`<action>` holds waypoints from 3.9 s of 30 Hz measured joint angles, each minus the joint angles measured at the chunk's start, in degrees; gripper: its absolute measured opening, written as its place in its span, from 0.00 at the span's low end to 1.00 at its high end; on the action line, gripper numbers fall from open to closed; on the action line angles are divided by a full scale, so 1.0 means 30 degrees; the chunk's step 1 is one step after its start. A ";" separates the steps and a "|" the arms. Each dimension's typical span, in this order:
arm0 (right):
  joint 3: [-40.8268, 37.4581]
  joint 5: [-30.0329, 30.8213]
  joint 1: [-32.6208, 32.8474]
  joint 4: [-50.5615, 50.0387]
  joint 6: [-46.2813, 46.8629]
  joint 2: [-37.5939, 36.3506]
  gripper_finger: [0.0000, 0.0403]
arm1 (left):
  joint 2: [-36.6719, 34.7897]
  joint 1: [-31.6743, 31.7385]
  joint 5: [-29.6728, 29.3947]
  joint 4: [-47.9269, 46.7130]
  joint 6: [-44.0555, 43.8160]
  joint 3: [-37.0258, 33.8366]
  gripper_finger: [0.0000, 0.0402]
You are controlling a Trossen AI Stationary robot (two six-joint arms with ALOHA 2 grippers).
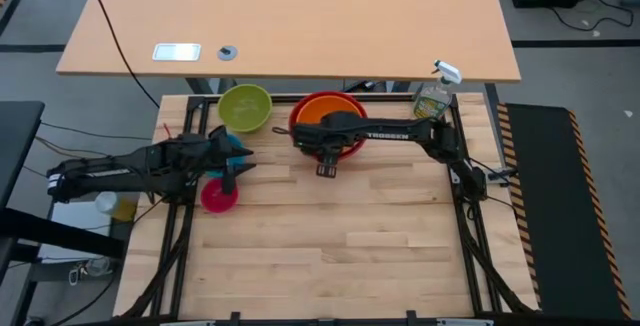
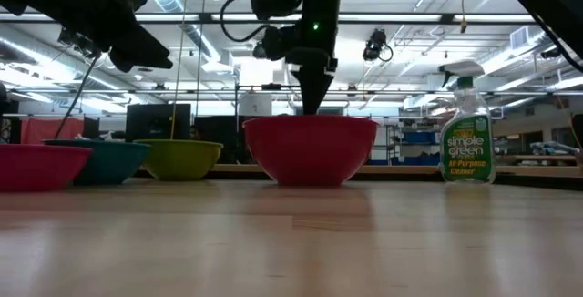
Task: Nest bowls inside each other
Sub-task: Stack the green bowl on top of the orange bowl
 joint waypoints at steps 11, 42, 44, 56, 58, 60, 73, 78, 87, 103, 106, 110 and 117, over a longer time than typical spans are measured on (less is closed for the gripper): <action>0.0375 0.2020 0.1421 -0.2087 0.2493 -0.2110 0.50 | 0.0353 -0.0015 -0.0804 -0.0107 0.0011 0.0000 0.48; -1.2154 0.6875 0.5427 0.6486 0.7385 -1.1703 0.49 | 1.5514 0.7328 -0.4724 0.0815 0.5621 0.6497 0.48; -1.2154 0.6881 0.5427 0.6591 0.7132 -1.1703 0.49 | 1.6323 0.7834 -0.4563 0.0586 0.5916 0.7033 0.48; -1.2154 0.6654 0.5354 0.7027 0.6714 -1.1691 0.49 | 1.8842 0.9561 -0.4557 -0.0717 0.6388 0.7475 0.48; -1.2154 0.6603 0.5354 0.7027 0.6714 -1.1688 0.49 | 1.8818 0.9621 -0.4592 -0.0720 0.6406 0.7475 0.47; -1.2154 0.6543 0.5354 0.7027 0.6714 -1.1688 0.49 | 1.8818 0.9617 -0.4607 -0.0936 0.6496 0.7475 0.44; -1.2154 0.6520 0.5354 0.7042 0.6714 -1.1681 0.49 | 1.8767 0.9588 -0.4624 -0.2310 0.6454 0.7491 0.03; -1.2154 0.6528 0.5354 0.7045 0.6585 -1.1681 0.49 | 1.8803 0.9146 -0.4657 -0.3626 0.5958 0.8164 0.03; -1.2154 0.6523 0.5354 0.7125 0.6564 -1.1681 0.49 | 1.8760 0.7196 -0.4149 -0.6373 0.4738 1.0067 0.03; -1.4929 0.4972 0.5259 0.8113 0.9694 -1.1689 0.46 | 1.8500 0.3461 -0.6322 -0.8467 0.4986 1.3578 0.04; -1.6720 0.5208 0.5230 0.9450 0.9929 -1.1737 0.45 | 1.8365 0.2591 -0.7288 -0.8403 0.5486 1.4004 0.04; -1.8288 0.6106 0.5250 1.0991 1.0526 -1.2081 0.44 | 1.7864 0.1637 -0.8615 -0.8101 0.6812 1.4280 0.04; -1.8748 0.7009 0.5888 1.0806 1.1525 -1.2652 0.43 | 1.7630 0.0217 -0.7606 -0.5326 1.0503 1.4273 0.04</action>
